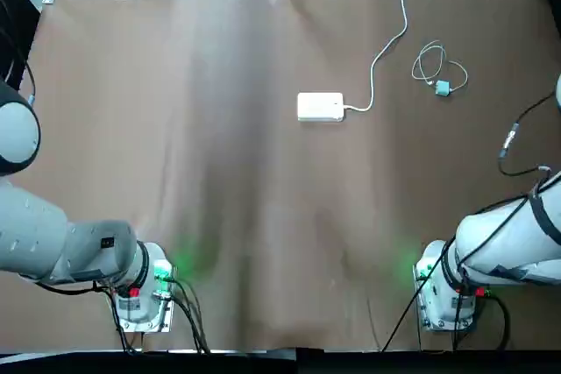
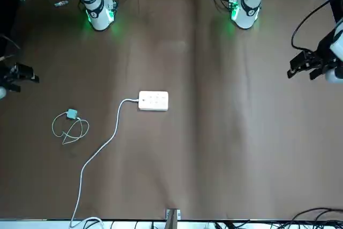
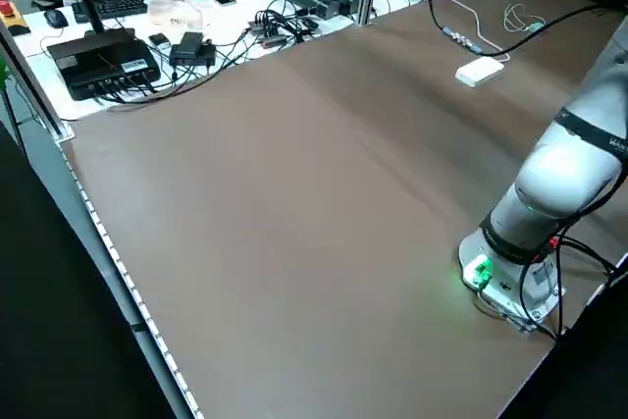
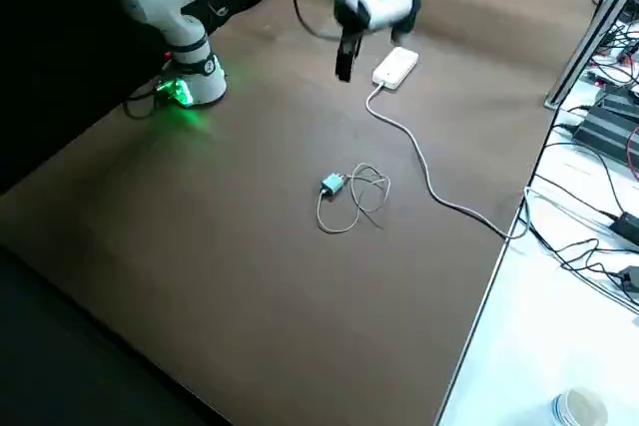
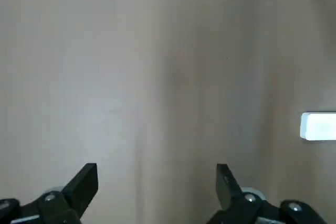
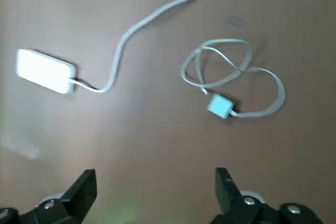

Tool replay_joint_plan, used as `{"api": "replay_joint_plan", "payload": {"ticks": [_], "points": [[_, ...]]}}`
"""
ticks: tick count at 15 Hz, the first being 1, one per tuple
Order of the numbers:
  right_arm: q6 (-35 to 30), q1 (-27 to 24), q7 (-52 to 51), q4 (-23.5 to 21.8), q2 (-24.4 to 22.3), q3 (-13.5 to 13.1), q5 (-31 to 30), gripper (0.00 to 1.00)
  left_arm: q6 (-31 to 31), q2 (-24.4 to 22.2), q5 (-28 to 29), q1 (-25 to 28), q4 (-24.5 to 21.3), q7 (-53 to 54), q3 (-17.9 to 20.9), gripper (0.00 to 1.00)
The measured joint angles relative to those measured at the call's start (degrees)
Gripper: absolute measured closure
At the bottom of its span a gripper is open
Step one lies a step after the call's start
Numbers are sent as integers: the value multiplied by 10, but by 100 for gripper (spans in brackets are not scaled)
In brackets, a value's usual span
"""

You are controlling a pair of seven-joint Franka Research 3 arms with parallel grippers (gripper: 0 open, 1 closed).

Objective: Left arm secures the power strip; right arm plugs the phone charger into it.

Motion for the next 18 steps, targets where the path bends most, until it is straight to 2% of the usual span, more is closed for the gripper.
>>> {"api": "replay_joint_plan", "payload": {"ticks": [2,5,6,8,12,15,18], "points": [[1,-40,-118,0,36,-1,50,0,19,0,-22,0,-24,-2,-10,0],[3,-64,-266,-1,81,-1,87,0,48,0,-55,-1,-53,-14,-25,0],[3,-73,-354,-1,112,-1,103,0,80,0,-79,-1,-77,-15,-39,0],[5,-79,-453,-1,140,-1,117,0,120,0,-108,-2,-107,-16,-58,0],[12,-101,-648,7,213,-1,187,0,201,8,-170,-3,-161,-16,-95,1],[13,-121,-747,27,265,-1,220,0,251,32,-209,-3,-183,-16,-129,1],[13,-135,-847,50,307,-1,258,0,303,80,-262,-3,-189,-11,-160,1]]}}
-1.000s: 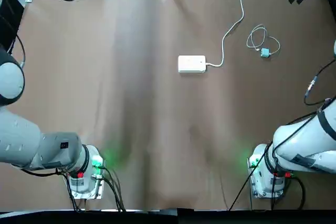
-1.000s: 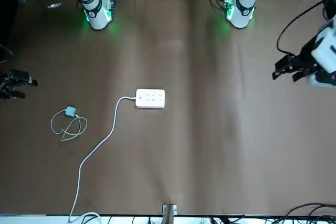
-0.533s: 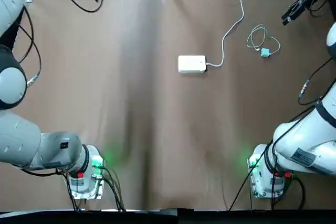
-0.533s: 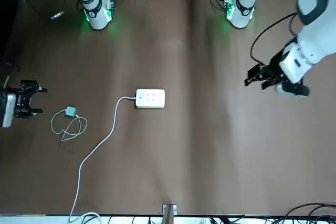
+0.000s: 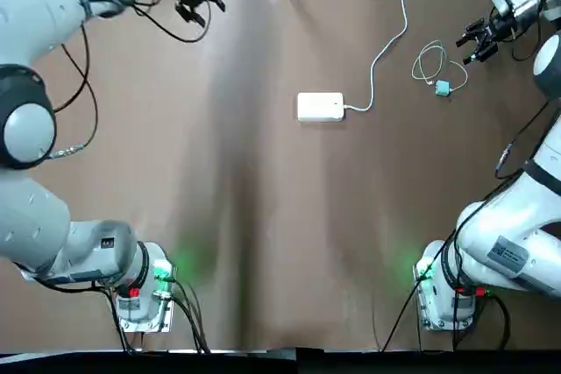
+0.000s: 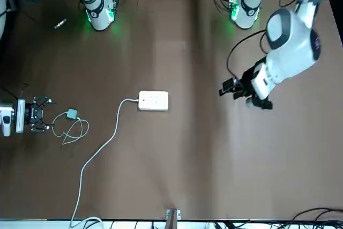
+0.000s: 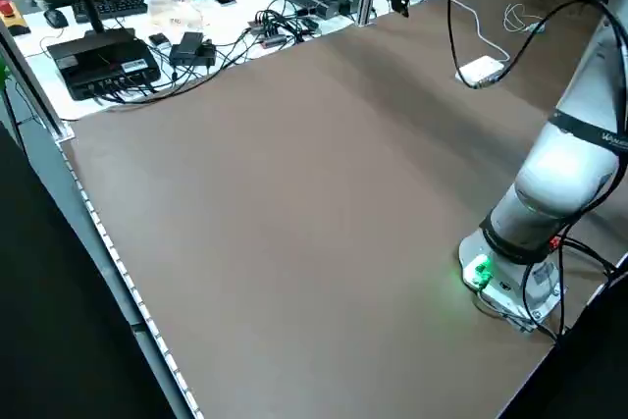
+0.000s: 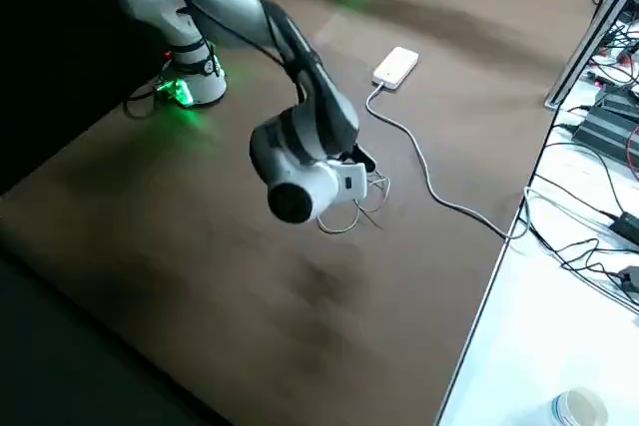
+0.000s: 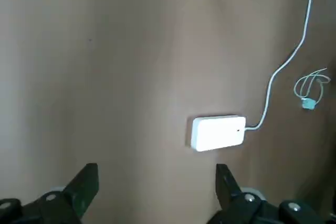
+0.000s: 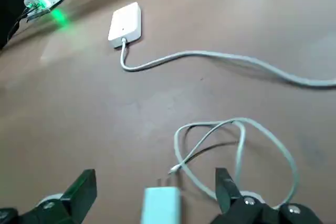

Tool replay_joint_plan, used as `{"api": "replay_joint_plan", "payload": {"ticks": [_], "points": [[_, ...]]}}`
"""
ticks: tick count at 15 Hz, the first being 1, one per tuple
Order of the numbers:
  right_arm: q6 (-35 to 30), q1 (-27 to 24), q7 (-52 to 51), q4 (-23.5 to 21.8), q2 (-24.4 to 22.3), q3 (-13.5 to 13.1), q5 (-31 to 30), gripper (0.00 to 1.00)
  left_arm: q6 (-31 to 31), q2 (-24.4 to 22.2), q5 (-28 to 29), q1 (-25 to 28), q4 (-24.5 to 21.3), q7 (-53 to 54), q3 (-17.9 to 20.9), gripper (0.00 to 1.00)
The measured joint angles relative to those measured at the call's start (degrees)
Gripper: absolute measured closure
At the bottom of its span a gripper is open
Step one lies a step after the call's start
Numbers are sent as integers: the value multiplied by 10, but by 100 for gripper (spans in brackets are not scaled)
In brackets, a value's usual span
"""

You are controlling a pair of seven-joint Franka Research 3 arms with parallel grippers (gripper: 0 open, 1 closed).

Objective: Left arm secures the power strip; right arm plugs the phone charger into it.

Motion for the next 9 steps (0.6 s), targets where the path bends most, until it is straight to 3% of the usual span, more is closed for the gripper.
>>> {"api": "replay_joint_plan", "payload": {"ticks": [5,8,9], "points": [[-4,-25,-96,15,66,0,56,0,123,87,-12,-1,-2,3,-67,1],[-33,-43,-105,17,82,0,61,0,164,104,-12,-1,-2,5,-92,2],[-46,-50,-106,19,82,0,61,0,179,111,-12,0,-3,6,-103,12]]}}
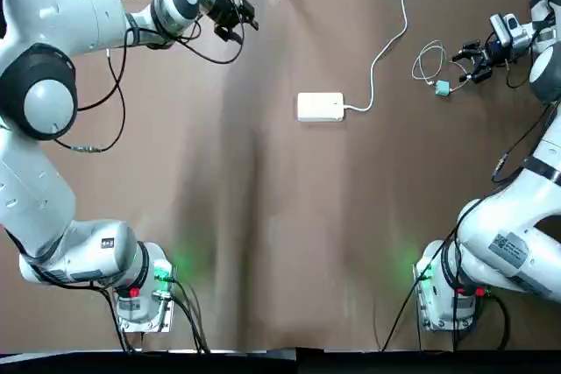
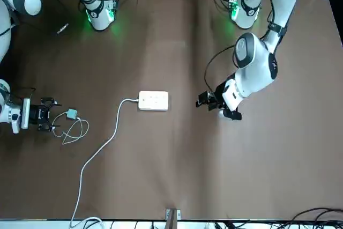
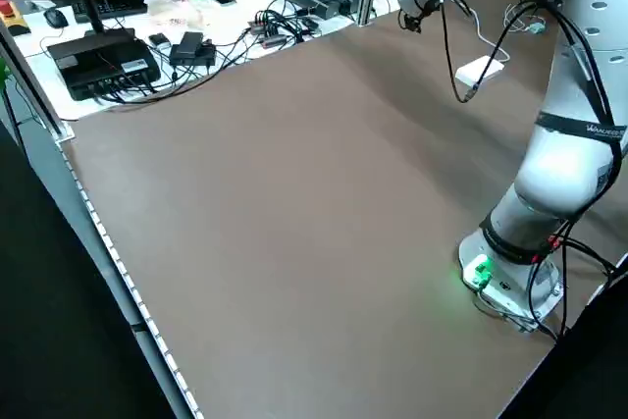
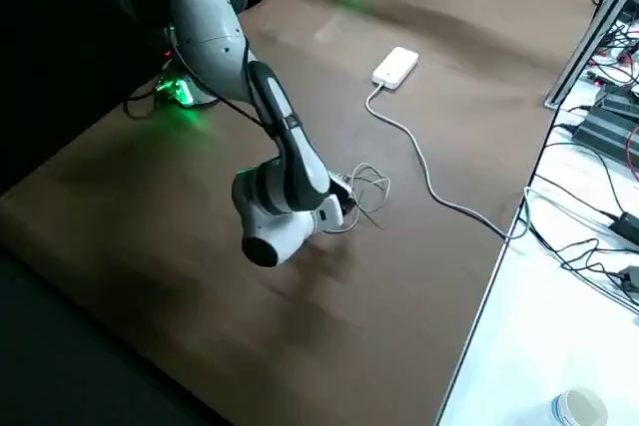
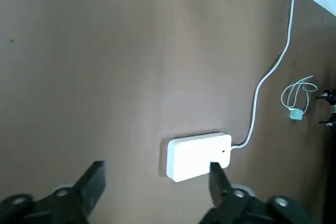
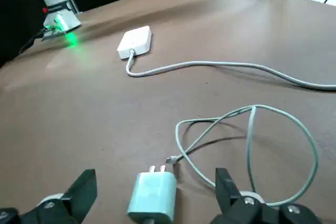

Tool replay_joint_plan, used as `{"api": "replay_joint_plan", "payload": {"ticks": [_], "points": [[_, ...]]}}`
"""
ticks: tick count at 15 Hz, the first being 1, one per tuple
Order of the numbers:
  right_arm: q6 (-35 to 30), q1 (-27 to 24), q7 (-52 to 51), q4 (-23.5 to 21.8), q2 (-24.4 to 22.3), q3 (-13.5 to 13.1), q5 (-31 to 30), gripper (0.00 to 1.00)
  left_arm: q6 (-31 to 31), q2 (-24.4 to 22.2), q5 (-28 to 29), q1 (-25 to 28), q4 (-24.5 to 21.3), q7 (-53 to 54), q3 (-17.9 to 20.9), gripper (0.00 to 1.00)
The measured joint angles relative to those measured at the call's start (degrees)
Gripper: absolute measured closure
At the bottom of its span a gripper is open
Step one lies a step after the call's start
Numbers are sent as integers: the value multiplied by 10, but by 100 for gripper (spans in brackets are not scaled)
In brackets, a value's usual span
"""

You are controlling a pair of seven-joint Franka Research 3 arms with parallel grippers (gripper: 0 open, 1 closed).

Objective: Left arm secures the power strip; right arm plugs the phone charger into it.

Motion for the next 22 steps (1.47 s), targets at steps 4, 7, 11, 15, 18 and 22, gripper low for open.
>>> {"api": "replay_joint_plan", "payload": {"ticks": [4,7,11,15,18,22], "points": [[-18,-9,-43,2,7,0,0,0,57,52,-29,1,-4,37,-49,35],[-18,-8,-89,1,30,3,0,0,88,103,-85,1,-4,100,-72,66],[-18,-8,-113,2,51,6,13,1,106,139,-108,1,-1,151,-83,99],[-18,-8,-138,1,65,11,27,2,117,174,-109,-15,19,204,-88,99],[-18,-8,-139,1,71,11,36,2,158,226,-109,-36,44,225,-96,99],[-18,-10,-139,-11,76,11,53,4,219,274,-109,-90,70,229,-98,99]]}}
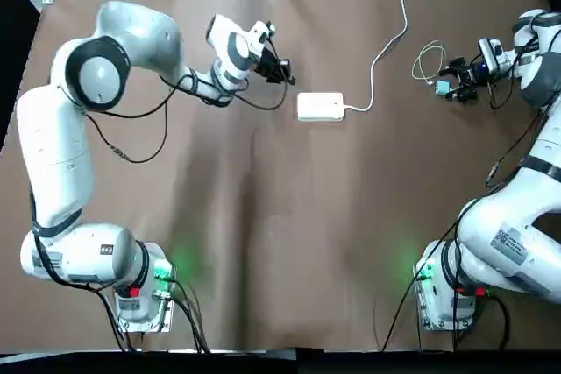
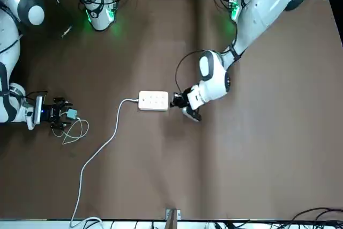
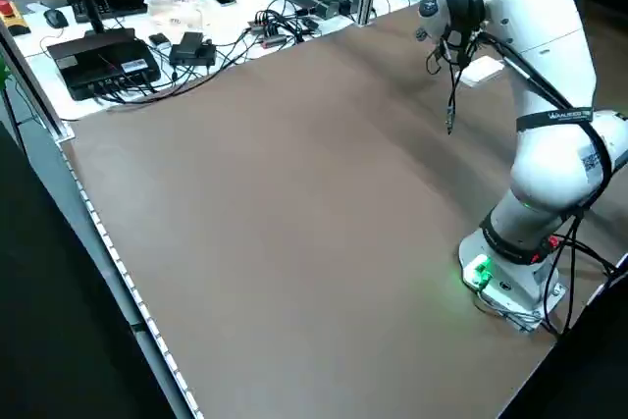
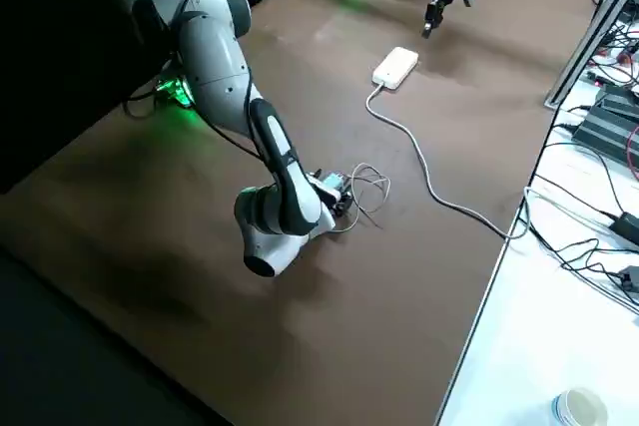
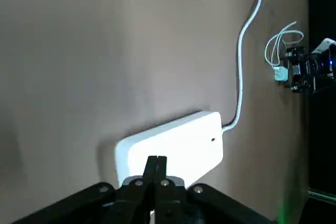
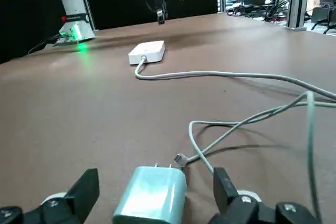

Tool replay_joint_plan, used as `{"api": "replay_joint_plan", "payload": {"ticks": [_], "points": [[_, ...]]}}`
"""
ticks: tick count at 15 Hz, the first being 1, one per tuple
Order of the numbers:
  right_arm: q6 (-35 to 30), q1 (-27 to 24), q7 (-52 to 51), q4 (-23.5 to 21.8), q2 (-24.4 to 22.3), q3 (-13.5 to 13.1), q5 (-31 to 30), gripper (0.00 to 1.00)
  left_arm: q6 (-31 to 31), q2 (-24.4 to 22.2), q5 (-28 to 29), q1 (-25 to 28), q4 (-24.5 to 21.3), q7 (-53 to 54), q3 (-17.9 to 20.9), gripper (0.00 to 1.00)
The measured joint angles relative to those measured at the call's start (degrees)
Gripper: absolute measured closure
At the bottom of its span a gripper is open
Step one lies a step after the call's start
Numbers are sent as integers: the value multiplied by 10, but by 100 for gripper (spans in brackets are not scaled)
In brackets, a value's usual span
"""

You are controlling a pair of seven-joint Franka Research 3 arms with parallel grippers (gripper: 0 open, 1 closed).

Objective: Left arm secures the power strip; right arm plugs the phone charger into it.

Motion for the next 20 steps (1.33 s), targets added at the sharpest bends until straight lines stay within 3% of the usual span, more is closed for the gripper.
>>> {"api": "replay_joint_plan", "payload": {"ticks": [11,20], "points": [[6,-16,-5,-13,1,-1,14,4,47,44,0,-32,21,1,-2,99],[22,-12,-8,-17,1,2,17,16,77,72,-11,-73,46,1,-3,99]]}}
